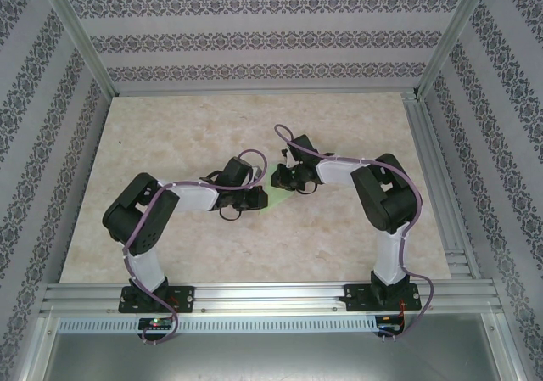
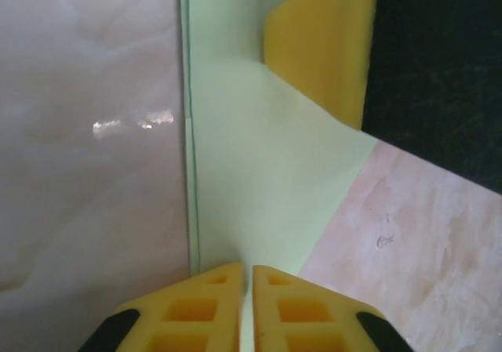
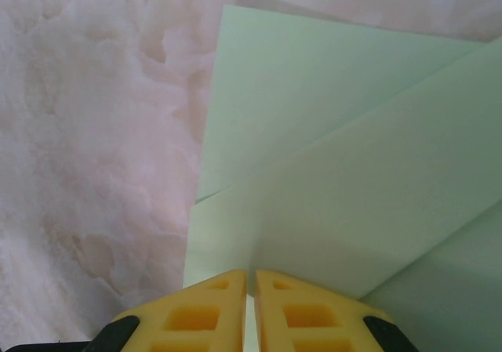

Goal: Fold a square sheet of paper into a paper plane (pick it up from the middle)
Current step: Fourth fold the wing at the center of the table.

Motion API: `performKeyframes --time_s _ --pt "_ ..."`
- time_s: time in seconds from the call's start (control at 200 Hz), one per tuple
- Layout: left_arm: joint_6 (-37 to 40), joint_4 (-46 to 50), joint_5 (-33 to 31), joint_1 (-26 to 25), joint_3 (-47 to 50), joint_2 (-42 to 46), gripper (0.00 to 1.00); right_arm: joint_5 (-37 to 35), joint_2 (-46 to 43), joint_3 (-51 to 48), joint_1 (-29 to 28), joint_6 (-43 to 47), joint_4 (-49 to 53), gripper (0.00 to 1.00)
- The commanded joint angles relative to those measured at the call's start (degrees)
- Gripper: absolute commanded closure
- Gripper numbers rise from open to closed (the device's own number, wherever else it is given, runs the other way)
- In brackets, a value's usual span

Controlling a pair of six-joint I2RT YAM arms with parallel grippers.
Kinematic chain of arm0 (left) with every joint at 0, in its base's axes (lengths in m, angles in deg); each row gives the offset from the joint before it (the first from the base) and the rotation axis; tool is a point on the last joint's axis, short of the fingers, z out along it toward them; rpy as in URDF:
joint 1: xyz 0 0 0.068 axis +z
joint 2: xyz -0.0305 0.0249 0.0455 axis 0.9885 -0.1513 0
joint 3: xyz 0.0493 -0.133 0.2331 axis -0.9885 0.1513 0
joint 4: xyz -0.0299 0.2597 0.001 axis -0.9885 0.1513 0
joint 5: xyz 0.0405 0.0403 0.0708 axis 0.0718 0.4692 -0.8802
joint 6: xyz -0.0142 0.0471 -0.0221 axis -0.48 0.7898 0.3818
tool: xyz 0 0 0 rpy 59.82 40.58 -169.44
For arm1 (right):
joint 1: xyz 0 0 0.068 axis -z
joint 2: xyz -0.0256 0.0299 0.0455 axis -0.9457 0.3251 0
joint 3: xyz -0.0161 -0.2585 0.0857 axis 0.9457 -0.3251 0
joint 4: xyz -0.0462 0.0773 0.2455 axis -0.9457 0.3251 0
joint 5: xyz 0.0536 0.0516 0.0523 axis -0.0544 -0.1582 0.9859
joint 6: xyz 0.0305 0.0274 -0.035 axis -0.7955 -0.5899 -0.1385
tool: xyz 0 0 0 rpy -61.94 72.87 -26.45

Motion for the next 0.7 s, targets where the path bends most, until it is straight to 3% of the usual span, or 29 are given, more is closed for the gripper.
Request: performKeyframes --time_s 0.0,0.11,0.215,0.694 --pt "-0.2 3.7 0.7 -0.6 -1.5 3.7 0.81 -0.7 3.0 -1.1 -0.6 -0.5 0.6 0.87" --pt "-0.4 2.5 1.9 -0.6 -2.9 4.3 0.74 -0.9 3.8 -1.4 -0.6 -0.6 0.7 0.87" --pt "-0.1 2.9 3.2 -0.7 -4.7 2.2 0.73 -0.7 4.4 -1.3 -0.6 -0.7 0.6 0.87" --pt "0.7 5.1 2.4 -0.5 -4.7 -3.2 0.84 -0.1 4.4 -1.5 -0.6 0.2 2.8 0.87"
